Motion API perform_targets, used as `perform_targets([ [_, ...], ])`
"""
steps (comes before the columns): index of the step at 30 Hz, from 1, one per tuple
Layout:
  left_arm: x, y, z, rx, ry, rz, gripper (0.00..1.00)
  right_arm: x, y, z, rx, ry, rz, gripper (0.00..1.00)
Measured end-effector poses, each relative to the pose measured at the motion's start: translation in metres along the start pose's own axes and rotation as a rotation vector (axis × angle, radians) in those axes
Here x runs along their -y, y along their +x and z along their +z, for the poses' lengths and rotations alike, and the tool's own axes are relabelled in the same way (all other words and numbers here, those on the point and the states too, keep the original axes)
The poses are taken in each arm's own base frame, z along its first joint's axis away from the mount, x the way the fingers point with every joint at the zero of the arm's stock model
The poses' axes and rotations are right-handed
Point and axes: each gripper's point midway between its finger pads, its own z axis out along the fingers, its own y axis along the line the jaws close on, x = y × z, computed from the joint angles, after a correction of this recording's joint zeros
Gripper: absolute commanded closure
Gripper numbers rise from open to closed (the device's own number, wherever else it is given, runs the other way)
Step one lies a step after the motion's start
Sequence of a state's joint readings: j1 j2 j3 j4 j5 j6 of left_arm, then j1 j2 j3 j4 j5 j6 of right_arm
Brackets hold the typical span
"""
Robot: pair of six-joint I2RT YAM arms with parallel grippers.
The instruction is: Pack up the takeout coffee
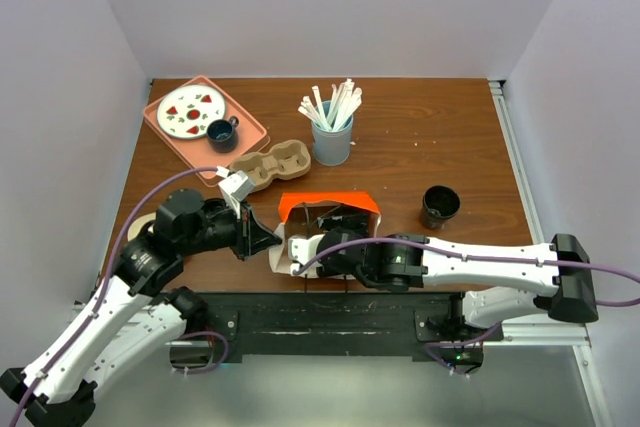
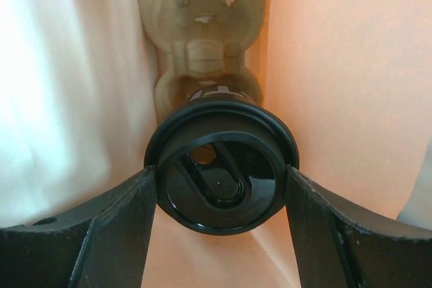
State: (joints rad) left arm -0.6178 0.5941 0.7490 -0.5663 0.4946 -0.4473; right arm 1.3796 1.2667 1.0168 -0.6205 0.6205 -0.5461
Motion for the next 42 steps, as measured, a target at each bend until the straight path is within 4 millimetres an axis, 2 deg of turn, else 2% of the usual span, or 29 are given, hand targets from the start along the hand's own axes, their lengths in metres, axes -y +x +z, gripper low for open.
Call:
perform_targets([
  [11,0.002,-0.002,-0.001,0.0,0.003,0.004,1.0,-0.001,0.002,0.01,0.007,0.044,-0.029,0.71],
  [26,0.004,0.005,-0.003,-0.025,0.018,-0.005,1.0,-0.009,0.001,0.027,0.014,0.021,-0.041,0.72],
  [42,0.002,0.007,0.001,-0.044,0.017,-0.016,1.0,-0.004,0.003,0.03,0.006,0.029,-0.044,0.71],
])
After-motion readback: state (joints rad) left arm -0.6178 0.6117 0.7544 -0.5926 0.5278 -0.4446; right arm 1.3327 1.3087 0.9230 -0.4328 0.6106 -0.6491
